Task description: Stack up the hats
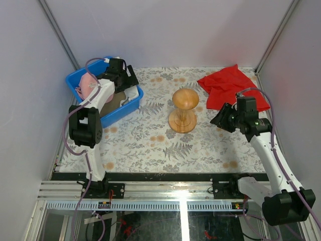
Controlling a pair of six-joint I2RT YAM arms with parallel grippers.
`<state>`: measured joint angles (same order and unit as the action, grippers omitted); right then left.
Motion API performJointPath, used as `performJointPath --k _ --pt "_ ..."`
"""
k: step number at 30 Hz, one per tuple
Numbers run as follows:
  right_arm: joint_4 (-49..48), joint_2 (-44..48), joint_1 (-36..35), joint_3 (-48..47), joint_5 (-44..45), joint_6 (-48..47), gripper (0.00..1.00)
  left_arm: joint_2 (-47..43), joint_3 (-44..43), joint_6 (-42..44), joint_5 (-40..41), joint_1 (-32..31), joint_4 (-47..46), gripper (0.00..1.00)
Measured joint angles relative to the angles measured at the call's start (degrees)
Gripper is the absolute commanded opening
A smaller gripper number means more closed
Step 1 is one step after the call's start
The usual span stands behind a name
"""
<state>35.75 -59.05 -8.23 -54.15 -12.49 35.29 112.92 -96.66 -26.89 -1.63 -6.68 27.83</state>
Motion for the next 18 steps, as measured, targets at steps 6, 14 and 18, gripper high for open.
performJointPath --k 6,14,18 --pt "2.78 2.38 0.00 0.02 1.29 -0.70 0.51 0.39 -0.07 -1.46 3.02 -0.02 0.00 0.32" --pt "5.14 5.09 -0.02 0.02 2.45 -1.33 0.52 0.37 -0.17 -3.69 2.10 -0.02 -0.02 0.00" --pt "5.33 5.86 -0.02 0.02 1.92 -2.38 0.56 -1.49 -0.17 -4.35 -2.19 0.04 0.28 0.00"
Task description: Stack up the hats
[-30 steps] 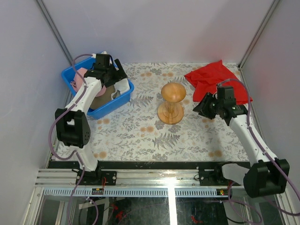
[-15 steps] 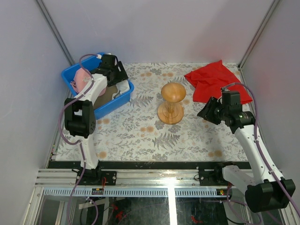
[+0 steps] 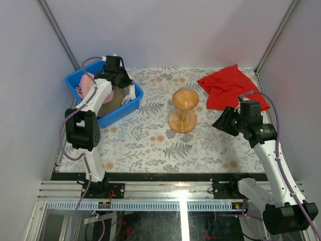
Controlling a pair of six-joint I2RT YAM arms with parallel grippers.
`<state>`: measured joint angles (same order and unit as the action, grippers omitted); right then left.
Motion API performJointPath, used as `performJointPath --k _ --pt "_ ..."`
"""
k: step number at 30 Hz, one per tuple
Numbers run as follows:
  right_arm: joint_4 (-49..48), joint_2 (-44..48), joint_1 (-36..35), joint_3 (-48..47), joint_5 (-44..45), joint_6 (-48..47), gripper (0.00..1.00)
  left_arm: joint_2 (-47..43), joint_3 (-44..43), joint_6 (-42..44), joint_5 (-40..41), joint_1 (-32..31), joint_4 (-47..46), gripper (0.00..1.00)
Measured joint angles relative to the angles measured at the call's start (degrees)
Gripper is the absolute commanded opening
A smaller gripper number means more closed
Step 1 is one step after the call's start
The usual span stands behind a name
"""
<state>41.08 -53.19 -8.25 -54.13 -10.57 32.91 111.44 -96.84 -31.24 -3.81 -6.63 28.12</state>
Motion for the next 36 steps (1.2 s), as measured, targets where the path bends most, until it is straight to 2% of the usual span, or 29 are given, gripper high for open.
performJointPath --k 3,8,12,15,20,26,29,33,36 --pt "-0.31 0.96 0.00 -0.33 -2.10 -1.90 0.59 -4.79 0.48 -0.04 -5.99 0.09 0.20 0.00" --pt "-2.95 2.12 0.00 -4.02 -6.69 -5.07 0.63 -18.75 3.26 0.00 -18.03 -0.04 -0.22 0.00" --pt "-7.85 0.48 0.00 -9.14 -13.00 -7.69 0.69 -26.82 3.39 -0.15 -30.42 -0.02 -2.73 0.00" --pt "-12.70 -2.45 0.00 -12.70 -19.34 -8.68 0.70 -30.25 6.67 -3.52 -40.35 -0.04 -9.14 0.00" --pt "-28.02 -10.80 0.00 -16.48 -35.54 -4.76 0.74 -33.46 18.05 -18.47 -53.00 -1.07 -26.03 0.00" --pt "-51.82 -19.76 0.00 -16.48 -54.25 8.87 0.77 -34.95 23.02 -33.90 -59.36 -5.29 -40.39 0.00" --pt "-64.59 -23.91 0.00 -16.28 -60.28 17.73 0.80 -37.31 23.08 -37.92 -60.35 -7.93 -44.48 0.00" --pt "-88.50 -30.60 0.17 -14.08 -65.07 35.39 0.83 -40.41 23.06 -42.10 -61.53 -10.58 -48.61 0.00" --pt "-110.88 -38.60 1.14 -13.35 -65.57 54.03 0.86 -41.68 23.06 -45.44 -61.66 -11.43 -51.76 0.00"
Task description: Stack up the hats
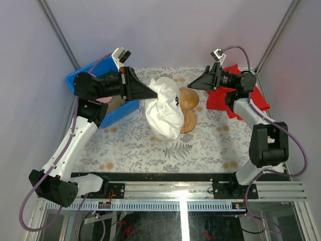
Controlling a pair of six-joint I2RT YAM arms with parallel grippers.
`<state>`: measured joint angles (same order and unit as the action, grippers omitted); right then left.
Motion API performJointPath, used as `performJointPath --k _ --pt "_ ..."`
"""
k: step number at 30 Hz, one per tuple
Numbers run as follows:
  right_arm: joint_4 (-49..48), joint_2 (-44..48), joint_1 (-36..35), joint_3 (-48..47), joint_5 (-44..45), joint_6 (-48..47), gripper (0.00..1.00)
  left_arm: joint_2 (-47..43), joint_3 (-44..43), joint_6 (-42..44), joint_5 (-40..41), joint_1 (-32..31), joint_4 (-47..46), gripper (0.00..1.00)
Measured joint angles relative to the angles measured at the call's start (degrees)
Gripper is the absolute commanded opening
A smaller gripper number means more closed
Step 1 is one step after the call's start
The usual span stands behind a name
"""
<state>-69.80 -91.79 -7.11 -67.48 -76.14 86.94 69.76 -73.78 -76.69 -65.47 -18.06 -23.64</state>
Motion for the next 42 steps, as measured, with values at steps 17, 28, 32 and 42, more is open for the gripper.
performJointPath --k 17,28,32,42 --pt "-18.84 -9.73 -2.73 -2.47 0.20 19.21 0.91 0.81 -6.25 -8.57 4.31 -8.31 -4.15 0.00" --pt "-19.32 -9.40 -9.20 -2.64 1.25 19.63 0.87 2.91 -7.21 -8.55 5.66 -8.57 -4.13 0.00" --pt "-19.32 -7.80 -10.91 -1.70 1.77 19.65 0.78 3.50 -7.21 -8.44 5.95 -8.59 -4.11 0.00" --pt "-20.02 0.81 -11.63 5.68 1.75 20.39 0.01 3.56 -7.21 -1.46 5.95 -8.44 0.24 0.00"
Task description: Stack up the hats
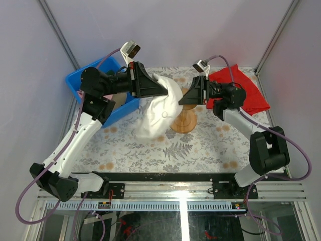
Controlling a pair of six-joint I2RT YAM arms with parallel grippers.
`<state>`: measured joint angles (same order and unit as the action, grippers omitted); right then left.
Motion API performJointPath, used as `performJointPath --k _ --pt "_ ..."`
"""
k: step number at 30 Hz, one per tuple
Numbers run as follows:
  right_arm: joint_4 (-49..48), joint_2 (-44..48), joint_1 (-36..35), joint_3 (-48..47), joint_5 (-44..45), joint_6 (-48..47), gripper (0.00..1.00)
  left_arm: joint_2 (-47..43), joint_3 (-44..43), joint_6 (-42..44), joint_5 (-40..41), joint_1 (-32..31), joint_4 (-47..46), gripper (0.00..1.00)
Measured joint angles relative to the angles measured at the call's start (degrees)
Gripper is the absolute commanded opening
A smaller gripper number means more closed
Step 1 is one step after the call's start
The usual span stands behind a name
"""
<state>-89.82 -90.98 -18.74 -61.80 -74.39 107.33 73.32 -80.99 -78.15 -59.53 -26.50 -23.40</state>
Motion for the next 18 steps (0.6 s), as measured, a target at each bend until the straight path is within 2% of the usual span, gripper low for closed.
performJointPath --k 3,7,10,11,12,13,15,16,18 --pt "-0.76 2.38 0.28 2.25 -0.26 0.09 0.00 -0.04 0.15 2.80 0.00 2.19 3.26 0.00" --pt "-0.83 5.99 3.80 5.90 -0.26 1.05 0.00 -0.81 2.49 4.63 -0.02 8.55 6.08 0.02" --pt "-0.79 6.71 7.48 7.04 -0.20 1.95 0.00 -0.94 4.00 5.46 0.07 12.55 7.61 0.28" --pt "-0.72 6.71 8.46 7.02 -0.20 2.29 0.00 -0.87 4.48 5.95 0.33 13.75 8.33 0.29" --pt "-0.72 6.71 8.98 7.02 -0.24 2.51 0.00 -0.79 4.57 6.49 0.61 14.38 9.07 0.36" --pt "-0.72 6.71 9.70 7.02 -0.15 2.73 0.00 -0.57 4.59 7.02 1.03 15.23 9.73 0.50" --pt "-0.66 6.71 11.04 6.99 0.13 3.10 0.00 0.15 4.59 8.35 1.92 16.76 10.47 0.67" --pt "-0.46 6.71 11.78 6.97 0.48 3.17 0.00 0.68 4.55 8.96 2.32 17.53 10.93 0.75" --pt "1.29 6.69 12.98 6.51 1.55 3.06 0.00 1.88 4.33 9.75 3.41 19.10 12.33 0.83"
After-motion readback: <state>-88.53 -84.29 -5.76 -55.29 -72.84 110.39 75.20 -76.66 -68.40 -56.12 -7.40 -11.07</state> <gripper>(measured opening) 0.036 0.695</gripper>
